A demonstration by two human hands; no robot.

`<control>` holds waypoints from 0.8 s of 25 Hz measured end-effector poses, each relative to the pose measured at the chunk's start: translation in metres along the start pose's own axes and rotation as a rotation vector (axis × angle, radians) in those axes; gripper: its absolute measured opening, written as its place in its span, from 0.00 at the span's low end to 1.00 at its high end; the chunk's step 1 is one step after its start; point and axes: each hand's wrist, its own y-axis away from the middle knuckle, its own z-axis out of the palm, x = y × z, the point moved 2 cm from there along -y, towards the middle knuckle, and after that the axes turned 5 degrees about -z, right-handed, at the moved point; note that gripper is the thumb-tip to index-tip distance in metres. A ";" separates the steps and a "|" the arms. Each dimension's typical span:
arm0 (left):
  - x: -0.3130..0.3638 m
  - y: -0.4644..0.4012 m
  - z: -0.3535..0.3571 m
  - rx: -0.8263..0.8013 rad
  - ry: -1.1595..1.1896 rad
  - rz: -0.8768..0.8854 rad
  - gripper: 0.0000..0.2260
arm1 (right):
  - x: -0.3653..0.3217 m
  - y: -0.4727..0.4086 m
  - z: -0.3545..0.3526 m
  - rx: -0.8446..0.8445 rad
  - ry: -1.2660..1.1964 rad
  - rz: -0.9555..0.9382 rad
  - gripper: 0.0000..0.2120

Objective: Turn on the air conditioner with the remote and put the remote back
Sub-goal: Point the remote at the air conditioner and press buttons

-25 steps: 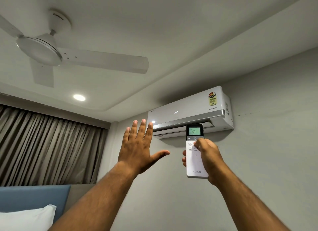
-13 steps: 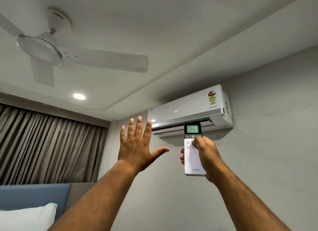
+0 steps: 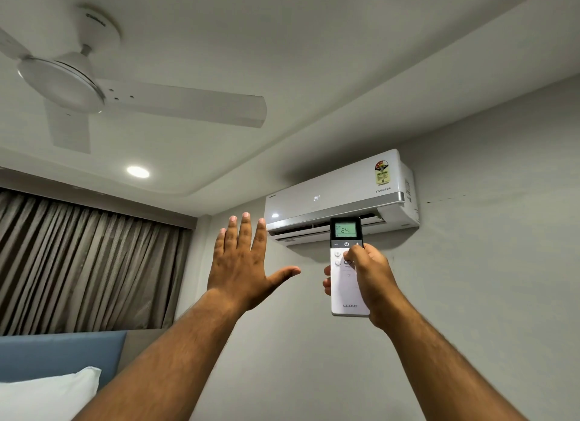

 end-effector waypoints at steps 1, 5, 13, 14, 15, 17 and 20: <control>0.000 0.001 0.000 -0.005 -0.002 0.003 0.49 | 0.000 0.000 0.000 0.002 0.002 0.002 0.05; 0.001 0.002 0.001 -0.022 0.013 -0.005 0.49 | 0.002 0.001 -0.001 0.008 0.014 0.004 0.04; -0.003 0.005 0.004 -0.058 0.004 -0.017 0.48 | 0.008 0.002 0.002 0.015 0.006 0.026 0.05; -0.004 0.005 0.003 -0.057 0.005 -0.020 0.48 | 0.009 0.002 0.003 0.014 0.002 0.030 0.05; -0.004 0.005 0.003 -0.057 0.005 -0.022 0.48 | 0.010 0.003 0.004 0.013 0.001 0.033 0.05; -0.005 0.005 0.002 -0.056 0.007 -0.020 0.49 | 0.011 0.003 0.005 0.009 0.007 0.037 0.05; -0.004 0.006 0.003 -0.060 0.009 -0.017 0.49 | 0.013 0.003 0.006 0.004 0.009 0.038 0.05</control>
